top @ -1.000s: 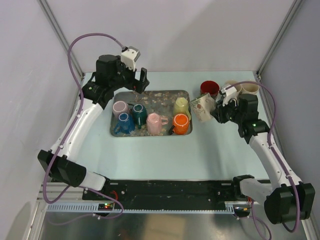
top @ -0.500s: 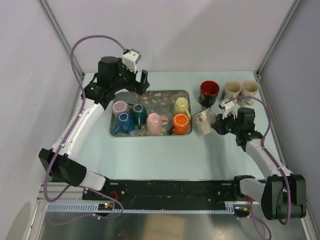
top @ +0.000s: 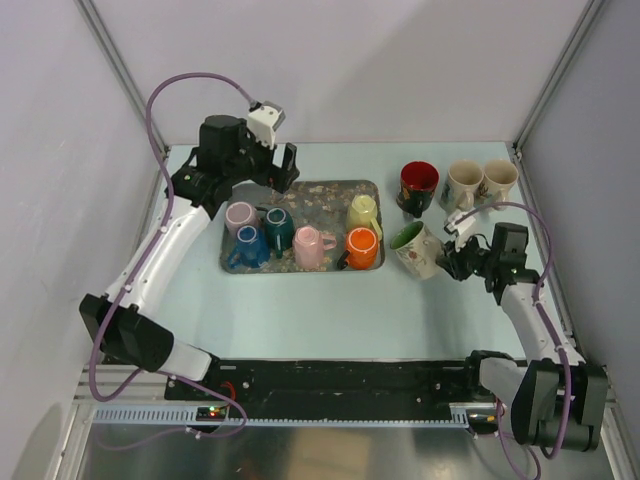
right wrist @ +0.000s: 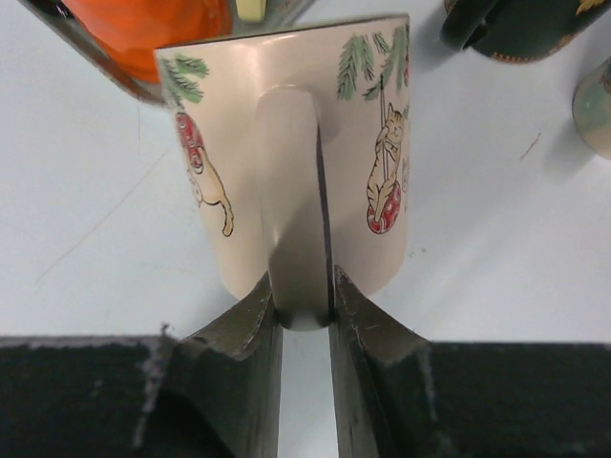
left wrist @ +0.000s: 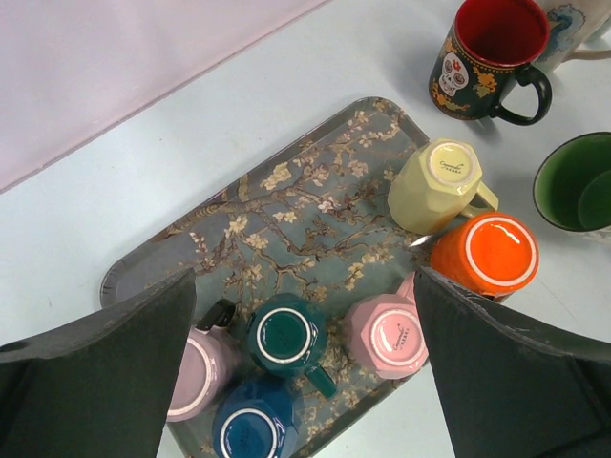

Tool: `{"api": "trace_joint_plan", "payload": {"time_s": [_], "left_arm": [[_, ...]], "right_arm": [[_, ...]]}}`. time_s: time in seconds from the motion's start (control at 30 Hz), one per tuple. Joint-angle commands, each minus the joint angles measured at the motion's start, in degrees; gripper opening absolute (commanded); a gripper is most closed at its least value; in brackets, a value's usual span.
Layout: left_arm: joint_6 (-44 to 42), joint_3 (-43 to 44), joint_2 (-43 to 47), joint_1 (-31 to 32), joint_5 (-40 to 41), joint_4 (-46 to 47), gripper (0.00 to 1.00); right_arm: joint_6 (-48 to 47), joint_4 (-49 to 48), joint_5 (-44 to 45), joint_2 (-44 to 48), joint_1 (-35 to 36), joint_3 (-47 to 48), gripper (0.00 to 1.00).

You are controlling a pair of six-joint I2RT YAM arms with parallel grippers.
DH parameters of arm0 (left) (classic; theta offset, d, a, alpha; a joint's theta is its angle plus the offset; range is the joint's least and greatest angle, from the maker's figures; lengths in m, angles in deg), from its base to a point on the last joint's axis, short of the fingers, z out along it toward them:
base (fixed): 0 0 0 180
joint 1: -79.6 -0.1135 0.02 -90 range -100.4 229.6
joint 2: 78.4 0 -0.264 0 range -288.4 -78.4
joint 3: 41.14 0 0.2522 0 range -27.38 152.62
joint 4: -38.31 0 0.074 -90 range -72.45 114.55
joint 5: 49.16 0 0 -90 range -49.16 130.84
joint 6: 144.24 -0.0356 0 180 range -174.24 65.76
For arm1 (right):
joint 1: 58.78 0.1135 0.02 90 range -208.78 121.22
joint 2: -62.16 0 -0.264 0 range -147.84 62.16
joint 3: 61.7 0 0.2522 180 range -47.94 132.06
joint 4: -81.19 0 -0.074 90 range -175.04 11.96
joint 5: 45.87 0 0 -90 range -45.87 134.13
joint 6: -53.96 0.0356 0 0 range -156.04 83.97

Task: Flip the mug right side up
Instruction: Place the cup at the center of the board.

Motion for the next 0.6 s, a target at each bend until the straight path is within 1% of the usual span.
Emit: {"api": "trace_joint_plan", "payload": {"time_s": [0.0,0.07,0.23,0.43,0.47,0.53,0.57], "left_arm": [[-1.3,-0.2,-0.9,-0.2,-1.2,1.7,0.99],[-1.1,-0.1,-1.3,-0.2,-1.6,1.8,0.99],[-0.5,0.1,-1.9,-0.3,-2.5,2.1,0.99],[-0.9,-0.3,-1.8,-0.2,-2.6,2.2,0.99],[-0.9,-0.4,-1.8,-0.2,-2.7,2.2,0.99],[-0.5,-0.4,-1.7,-0.2,-2.9,2.3,0.99],[-0.2,-0.4,-1.7,-0.2,-3.0,2.3,0.99]], "right_arm": [[-8.8,15.2,4.7,-2.9,-2.0,0.3,0.32],[-9.2,15.8,5.3,-3.2,-2.5,0.2,0.38],[-9.3,16.4,7.0,-4.4,-3.4,0.2,0.47],[-9.5,16.5,6.1,-3.7,-3.7,0.4,0.55],[-9.3,16.4,6.0,-3.6,-3.7,0.5,0.55],[-8.8,16.0,5.4,-4.1,-3.7,1.0,0.52],[-8.5,15.8,4.9,-4.6,-3.6,1.3,0.45]]}}
